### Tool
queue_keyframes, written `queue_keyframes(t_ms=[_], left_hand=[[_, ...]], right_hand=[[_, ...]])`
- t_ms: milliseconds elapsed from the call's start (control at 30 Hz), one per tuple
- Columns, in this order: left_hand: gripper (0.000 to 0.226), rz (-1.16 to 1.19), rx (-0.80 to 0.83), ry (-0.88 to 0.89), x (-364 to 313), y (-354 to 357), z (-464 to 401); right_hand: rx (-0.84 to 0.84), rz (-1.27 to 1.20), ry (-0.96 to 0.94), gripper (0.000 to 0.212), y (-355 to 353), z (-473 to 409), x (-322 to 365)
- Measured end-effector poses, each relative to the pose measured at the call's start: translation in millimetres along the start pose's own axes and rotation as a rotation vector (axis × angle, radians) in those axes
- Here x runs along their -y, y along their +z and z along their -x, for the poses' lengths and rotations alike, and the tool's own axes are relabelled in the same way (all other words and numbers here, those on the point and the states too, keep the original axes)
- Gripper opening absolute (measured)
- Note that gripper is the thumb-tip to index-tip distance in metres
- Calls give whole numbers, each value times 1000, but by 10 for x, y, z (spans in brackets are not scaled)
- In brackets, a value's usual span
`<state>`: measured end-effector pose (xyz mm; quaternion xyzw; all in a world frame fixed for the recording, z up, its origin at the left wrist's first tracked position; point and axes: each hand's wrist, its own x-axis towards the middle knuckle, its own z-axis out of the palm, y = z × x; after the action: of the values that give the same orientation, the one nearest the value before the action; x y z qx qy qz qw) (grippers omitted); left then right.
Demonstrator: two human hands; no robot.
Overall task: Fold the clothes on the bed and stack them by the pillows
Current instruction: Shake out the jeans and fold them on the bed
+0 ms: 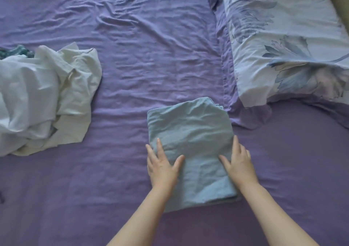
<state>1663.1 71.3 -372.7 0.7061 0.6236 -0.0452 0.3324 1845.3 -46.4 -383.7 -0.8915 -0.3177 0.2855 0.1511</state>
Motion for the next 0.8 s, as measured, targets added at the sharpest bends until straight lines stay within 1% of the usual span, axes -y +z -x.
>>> queue_keyframes(t_ms=[67, 133, 233, 300, 433, 567, 667, 800], left_hand=[[93, 117, 2, -33, -8, -44, 28], [86, 243, 10, -28, 17, -112, 4], [75, 408, 18, -19, 85, -253, -87], [69, 478, 15, -9, 90, -348, -133], [61, 491, -85, 122, 1, -508, -180], [59, 536, -145, 223, -179, -824, -429], [60, 515, -142, 298, -399, -1118, -770], [64, 476, -84, 360, -707, -1383, -1317]], right_hand=[[41, -89, 23, 88, -29, -49, 24], [89, -156, 48, 92, -67, -90, 37], [120, -161, 66, 93, -116, -125, 90], [92, -165, 57, 90, -142, -100, 146], [-87, -146, -20, 85, -192, 41, 313], [-219, -216, -96, 83, -356, -97, 615], [-273, -194, -111, 82, -548, -398, 887], [-293, -125, -103, 81, -717, -927, 1194]])
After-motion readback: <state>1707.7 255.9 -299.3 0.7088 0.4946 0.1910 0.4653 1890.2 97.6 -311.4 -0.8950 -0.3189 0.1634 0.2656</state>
